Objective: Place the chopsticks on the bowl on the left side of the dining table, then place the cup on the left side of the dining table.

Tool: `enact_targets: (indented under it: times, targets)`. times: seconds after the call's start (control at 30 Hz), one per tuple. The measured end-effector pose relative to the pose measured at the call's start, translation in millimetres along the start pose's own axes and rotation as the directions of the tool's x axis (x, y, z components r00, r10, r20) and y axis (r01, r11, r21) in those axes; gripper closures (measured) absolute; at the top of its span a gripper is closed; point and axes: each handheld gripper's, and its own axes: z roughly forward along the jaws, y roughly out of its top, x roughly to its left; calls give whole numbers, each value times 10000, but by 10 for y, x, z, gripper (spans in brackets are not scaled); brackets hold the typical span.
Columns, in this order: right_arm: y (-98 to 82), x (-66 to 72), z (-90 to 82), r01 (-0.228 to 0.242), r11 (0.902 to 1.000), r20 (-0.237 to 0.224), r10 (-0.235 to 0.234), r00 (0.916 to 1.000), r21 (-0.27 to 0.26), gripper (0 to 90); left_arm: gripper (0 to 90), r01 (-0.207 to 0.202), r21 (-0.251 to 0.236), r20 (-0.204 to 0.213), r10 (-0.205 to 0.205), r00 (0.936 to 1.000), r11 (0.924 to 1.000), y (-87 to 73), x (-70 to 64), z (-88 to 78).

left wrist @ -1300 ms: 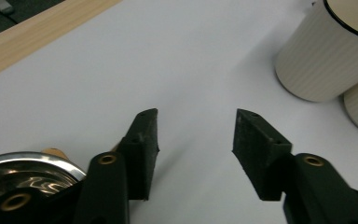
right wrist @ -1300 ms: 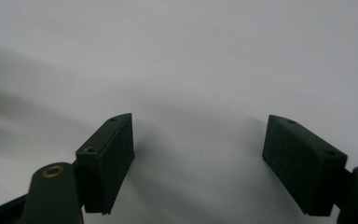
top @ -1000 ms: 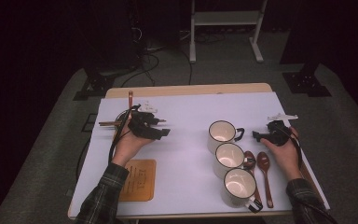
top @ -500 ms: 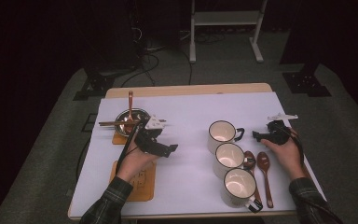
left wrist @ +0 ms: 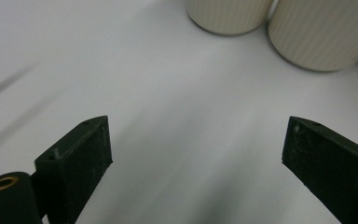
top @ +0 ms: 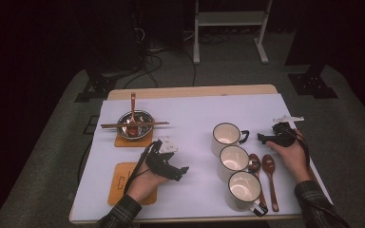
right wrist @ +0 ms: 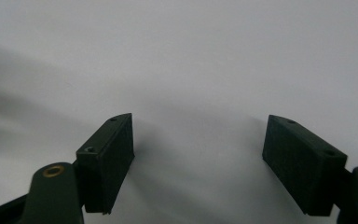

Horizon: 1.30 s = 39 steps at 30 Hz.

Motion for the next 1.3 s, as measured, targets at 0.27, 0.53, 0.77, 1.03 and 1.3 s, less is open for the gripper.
enact_targets:
  times: [0.27,0.53,0.77,1.03,1.3]
  targets:
    - [7,-8,-37,178,9997,-192,-175,9997,152,258,32,-129,310,182,124,9998,9994,-76,-161,143]
    - [-2,70,-185,438,9987,-595,-422,9973,255,267,22,-351,603,-43,355,9994,9976,-122,-227,269]
    - [-35,128,-384,610,9981,-886,-604,9942,41,273,22,-313,882,-109,324,9994,9956,-158,-218,327]
    - [-42,223,-598,746,9964,-1487,-799,9856,-404,280,20,-43,836,110,34,9999,9965,-178,-185,337]
    - [20,353,-608,973,9925,-2089,-1107,9716,-738,302,20,-34,866,76,28,10000,9962,-176,-188,336]
